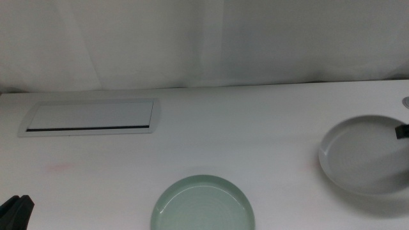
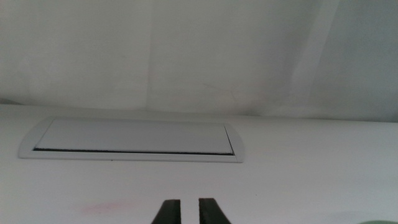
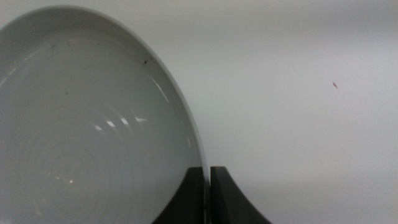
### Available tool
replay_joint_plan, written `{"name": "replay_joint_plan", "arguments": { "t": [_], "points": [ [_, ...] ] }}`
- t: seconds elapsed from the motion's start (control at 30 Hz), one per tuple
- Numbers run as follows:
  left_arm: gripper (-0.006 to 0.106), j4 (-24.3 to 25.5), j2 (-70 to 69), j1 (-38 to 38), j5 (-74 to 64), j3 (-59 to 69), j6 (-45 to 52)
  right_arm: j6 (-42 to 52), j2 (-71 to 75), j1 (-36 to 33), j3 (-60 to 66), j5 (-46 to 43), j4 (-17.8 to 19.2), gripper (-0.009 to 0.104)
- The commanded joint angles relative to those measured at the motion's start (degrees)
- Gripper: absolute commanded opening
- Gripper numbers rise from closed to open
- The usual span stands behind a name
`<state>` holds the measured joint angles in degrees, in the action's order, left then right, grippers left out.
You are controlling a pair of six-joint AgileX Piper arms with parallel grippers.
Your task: Stack the three bowls on top of each other.
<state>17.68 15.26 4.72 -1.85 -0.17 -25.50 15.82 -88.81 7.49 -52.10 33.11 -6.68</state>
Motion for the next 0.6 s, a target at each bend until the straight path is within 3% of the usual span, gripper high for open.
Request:
{"name": "replay_joint_plan", "arguments": {
  "t": [0.0,0.2,0.43,0.57],
  "points": [
    [0.012,-0.2,-0.1,-0.1,0.0,2.1,0.0,3.9,1.9,0.4,-1.8,1.7,-5.1,-0.003],
    [0.012,-0.2,-0.1,-0.1,0.0,2.1,0.0,6.7,4.3,0.4,-5.7,6.1,-12.9,-0.003],
    [0.012,-0.2,-0.1,-0.1,0.0,2.1,0.0,16.0,6.2,-0.2,-7.9,13.6,-28.8,-0.003],
    [0.012,-0.2,-0.1,-0.1,0.0,2.1,0.0,16.1,6.3,-4.3,-7.9,14.5,-29.5,-0.003]
  ]
}}
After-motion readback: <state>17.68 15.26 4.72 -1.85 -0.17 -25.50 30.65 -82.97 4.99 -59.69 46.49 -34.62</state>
